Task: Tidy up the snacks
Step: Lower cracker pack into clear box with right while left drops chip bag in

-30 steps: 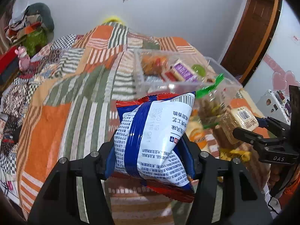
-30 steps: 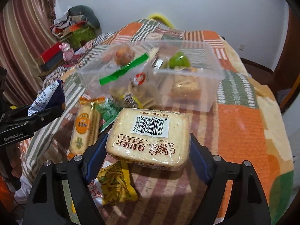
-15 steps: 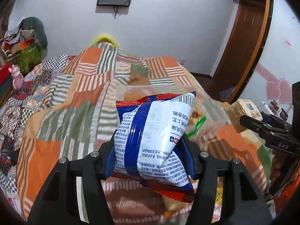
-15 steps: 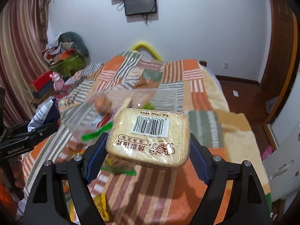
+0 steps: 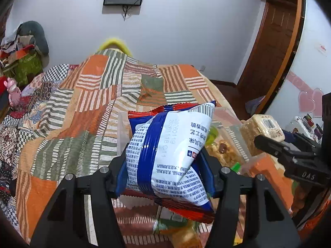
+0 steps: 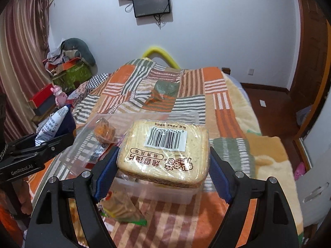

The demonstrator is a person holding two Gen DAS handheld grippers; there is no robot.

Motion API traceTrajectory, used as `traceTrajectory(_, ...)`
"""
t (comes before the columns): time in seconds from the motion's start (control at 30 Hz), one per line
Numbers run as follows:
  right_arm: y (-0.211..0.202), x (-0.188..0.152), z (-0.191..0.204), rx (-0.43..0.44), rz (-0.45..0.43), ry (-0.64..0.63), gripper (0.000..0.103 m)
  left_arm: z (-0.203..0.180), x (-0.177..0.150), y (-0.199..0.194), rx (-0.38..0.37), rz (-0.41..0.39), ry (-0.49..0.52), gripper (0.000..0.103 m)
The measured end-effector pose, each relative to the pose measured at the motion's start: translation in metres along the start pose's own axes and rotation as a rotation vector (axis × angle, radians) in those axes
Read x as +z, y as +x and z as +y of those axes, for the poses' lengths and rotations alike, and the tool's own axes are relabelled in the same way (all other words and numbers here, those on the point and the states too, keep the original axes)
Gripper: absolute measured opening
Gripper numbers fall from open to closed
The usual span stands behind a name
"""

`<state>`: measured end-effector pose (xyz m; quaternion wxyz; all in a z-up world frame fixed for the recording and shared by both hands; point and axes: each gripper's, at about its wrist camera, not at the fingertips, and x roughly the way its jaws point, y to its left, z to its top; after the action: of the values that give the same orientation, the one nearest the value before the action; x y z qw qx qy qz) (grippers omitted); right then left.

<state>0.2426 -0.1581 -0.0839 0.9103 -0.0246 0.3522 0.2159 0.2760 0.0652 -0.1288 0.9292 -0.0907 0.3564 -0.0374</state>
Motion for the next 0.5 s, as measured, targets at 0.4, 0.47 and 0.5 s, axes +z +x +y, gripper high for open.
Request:
traceTrajectory(0.4,0.042,-0.002,0.007,0.024,0.099,-0.036,0.079,-0.001,0.004,0.035,0.024,0.040,0.019,0.059)
traceTrajectory(0.47,0.045,-0.002,0.006,0.036,0.111,-0.035,0.079,-0.003,0.004,0.037,0.036,0.040,0.027,0.059)
traceTrajectory(0.5,0.045,-0.002,0.004,0.039,0.113,-0.028,0.080,-0.003,0.004,0.038,0.038,0.042,0.030,0.060)
